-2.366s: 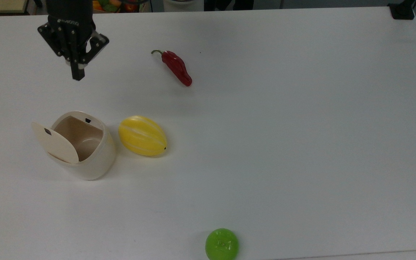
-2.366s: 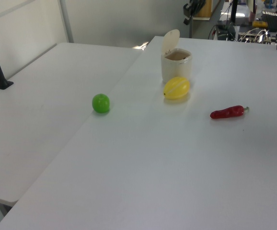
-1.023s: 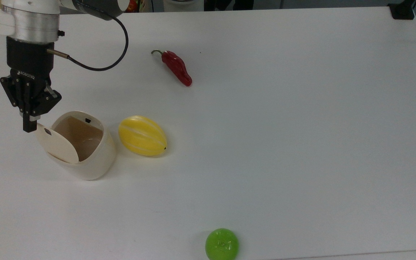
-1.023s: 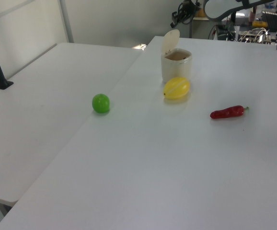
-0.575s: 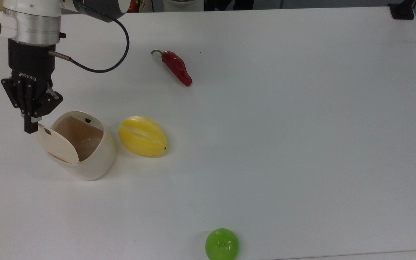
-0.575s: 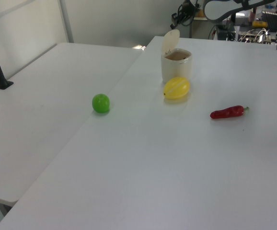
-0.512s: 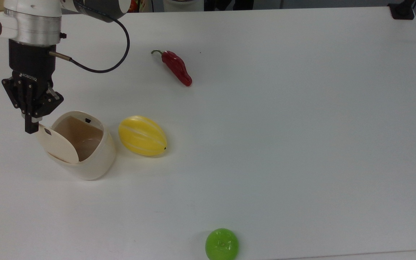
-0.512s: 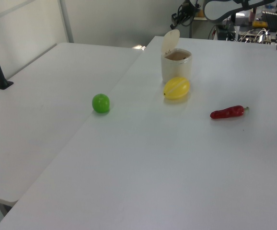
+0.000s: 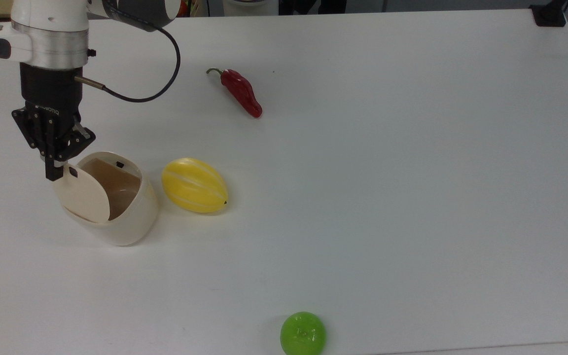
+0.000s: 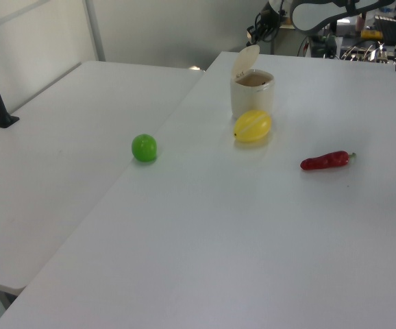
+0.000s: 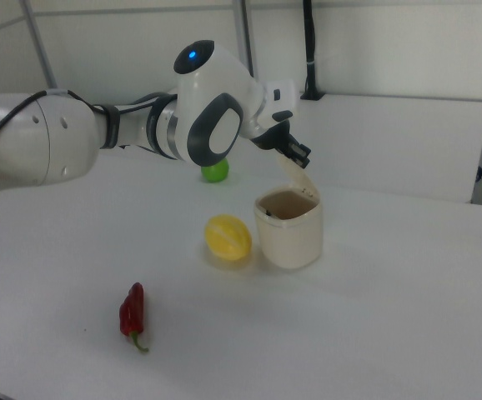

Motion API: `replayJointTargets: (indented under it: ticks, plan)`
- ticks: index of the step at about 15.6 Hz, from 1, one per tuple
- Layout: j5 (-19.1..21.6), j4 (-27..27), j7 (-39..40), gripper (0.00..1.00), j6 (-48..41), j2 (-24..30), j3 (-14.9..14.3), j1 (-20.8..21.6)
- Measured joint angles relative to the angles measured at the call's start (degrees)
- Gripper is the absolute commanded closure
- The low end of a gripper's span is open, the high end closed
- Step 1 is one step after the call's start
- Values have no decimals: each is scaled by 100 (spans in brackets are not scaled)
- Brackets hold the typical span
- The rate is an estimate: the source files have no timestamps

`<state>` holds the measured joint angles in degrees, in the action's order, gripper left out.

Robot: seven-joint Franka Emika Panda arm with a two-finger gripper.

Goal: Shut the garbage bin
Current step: 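Push the open lid over toward the bin opening with the gripper, then press the gripper down on the lid to seat it shut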

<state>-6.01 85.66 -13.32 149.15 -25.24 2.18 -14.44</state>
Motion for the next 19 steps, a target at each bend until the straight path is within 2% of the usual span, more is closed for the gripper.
replayJointTargets:
  ticks: [8,19]
  plan:
    - [2,-20,-1,100,-1153,60,46,53]
    - [3,65,-157,100,-1717,34,76,206]
